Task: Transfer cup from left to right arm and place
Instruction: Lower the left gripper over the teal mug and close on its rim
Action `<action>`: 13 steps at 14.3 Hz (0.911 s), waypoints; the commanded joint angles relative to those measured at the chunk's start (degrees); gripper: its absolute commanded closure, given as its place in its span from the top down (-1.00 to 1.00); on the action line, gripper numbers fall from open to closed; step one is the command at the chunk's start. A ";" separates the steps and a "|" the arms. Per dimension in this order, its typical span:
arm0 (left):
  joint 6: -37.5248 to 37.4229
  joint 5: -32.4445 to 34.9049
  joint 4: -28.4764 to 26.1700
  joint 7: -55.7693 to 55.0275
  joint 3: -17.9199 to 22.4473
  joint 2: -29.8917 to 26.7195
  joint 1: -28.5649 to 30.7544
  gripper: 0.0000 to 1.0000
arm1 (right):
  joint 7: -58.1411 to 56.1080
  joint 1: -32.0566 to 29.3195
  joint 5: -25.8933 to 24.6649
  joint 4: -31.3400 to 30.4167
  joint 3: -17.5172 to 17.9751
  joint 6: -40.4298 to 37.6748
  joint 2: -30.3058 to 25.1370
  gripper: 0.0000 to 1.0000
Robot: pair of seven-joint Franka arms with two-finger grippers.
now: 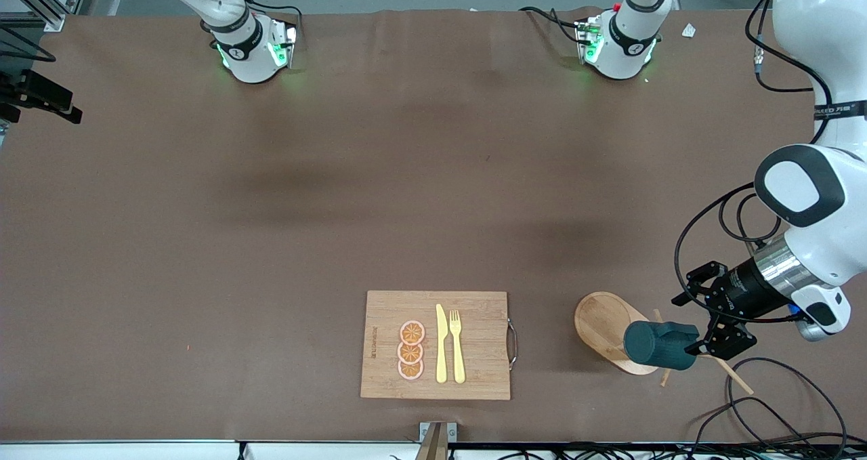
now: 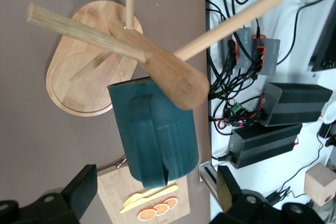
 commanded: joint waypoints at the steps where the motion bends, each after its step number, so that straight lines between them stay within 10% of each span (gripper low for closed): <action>1: 2.46 -1.32 0.92 -2.38 0.06 1.44 -0.59 1.00 | 0.01 -0.24 -0.02 -0.68 0.20 0.47 -0.91 1.00; 13: 6.86 -1.41 1.36 -1.85 -0.46 6.81 -1.11 1.00 | 0.01 -0.24 -0.02 -0.68 0.20 0.03 -0.91 1.00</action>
